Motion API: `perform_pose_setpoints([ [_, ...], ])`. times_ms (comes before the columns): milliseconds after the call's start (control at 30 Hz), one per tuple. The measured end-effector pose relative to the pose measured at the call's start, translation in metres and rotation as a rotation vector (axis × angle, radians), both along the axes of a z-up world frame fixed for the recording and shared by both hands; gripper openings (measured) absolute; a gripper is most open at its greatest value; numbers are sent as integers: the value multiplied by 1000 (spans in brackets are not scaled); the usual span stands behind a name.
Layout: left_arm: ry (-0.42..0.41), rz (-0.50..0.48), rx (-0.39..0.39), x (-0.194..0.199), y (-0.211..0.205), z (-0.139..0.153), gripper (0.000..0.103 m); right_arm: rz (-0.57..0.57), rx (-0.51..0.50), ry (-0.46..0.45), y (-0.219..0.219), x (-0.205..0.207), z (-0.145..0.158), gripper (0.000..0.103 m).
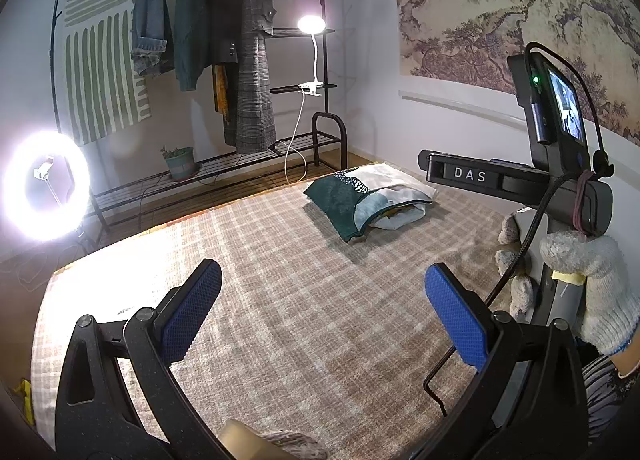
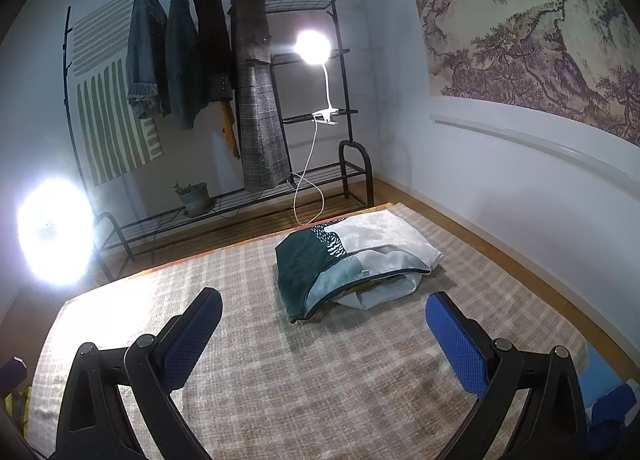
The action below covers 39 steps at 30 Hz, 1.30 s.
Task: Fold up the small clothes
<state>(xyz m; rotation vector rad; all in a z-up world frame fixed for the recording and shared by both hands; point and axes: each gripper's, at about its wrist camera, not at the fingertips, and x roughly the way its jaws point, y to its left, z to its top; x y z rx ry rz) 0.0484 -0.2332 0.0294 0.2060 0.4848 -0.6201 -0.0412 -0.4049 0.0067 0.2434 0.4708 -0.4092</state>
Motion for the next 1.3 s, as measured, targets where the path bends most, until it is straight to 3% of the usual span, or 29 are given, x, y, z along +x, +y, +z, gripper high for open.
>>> perform_pose_setpoints([
  [1300,2,8,-2,3,4,0,103,-5,15,4,8,0,-4,103],
])
